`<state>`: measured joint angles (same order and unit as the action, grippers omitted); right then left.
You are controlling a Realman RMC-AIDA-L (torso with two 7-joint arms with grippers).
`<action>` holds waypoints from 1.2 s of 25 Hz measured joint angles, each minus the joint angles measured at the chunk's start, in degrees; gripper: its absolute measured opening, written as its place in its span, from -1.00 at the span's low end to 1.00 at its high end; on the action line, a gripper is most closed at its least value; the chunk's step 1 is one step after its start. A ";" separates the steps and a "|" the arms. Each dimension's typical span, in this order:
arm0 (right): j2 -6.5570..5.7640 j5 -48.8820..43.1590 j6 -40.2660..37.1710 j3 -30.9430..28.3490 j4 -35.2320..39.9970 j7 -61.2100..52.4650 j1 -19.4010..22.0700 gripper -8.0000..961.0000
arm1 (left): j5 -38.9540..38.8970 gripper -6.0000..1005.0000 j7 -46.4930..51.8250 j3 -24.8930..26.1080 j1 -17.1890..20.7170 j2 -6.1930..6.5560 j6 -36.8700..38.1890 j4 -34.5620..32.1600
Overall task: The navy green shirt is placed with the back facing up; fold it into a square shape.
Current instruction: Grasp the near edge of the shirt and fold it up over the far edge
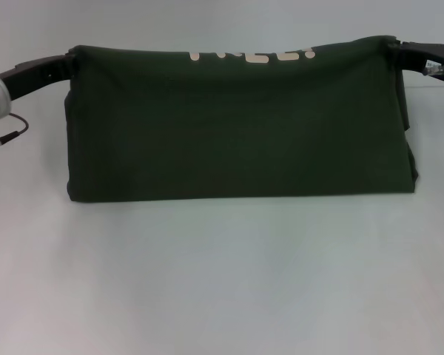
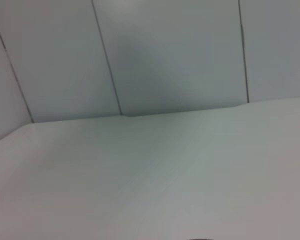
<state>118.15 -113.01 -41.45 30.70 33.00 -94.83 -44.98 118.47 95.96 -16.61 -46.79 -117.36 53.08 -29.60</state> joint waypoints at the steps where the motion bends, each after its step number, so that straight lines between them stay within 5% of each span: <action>1: 0.14 0.90 1.29 0.29 -0.54 1.08 -0.29 -0.85 | -0.84 -0.93 -1.35 0.00 -0.16 -0.30 -1.06 0.33; 14: 1.50 6.22 17.56 1.11 -10.10 12.44 -5.75 -0.86 | -11.06 -0.93 -16.43 0.00 -1.90 -2.72 -10.54 6.69; 19: 1.49 8.67 18.11 1.17 -11.02 14.80 -5.88 -0.86 | -14.47 -0.93 -21.89 0.00 -2.24 -4.22 -13.53 7.49; 30: 1.60 18.84 20.16 1.21 -14.07 27.31 -6.06 -0.85 | -22.35 -0.90 -32.33 0.42 -2.78 -5.00 -17.82 11.04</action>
<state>119.75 -94.17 -21.29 31.91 18.92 -67.52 -51.04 96.13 63.63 -16.19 -49.58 -122.36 35.26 -18.56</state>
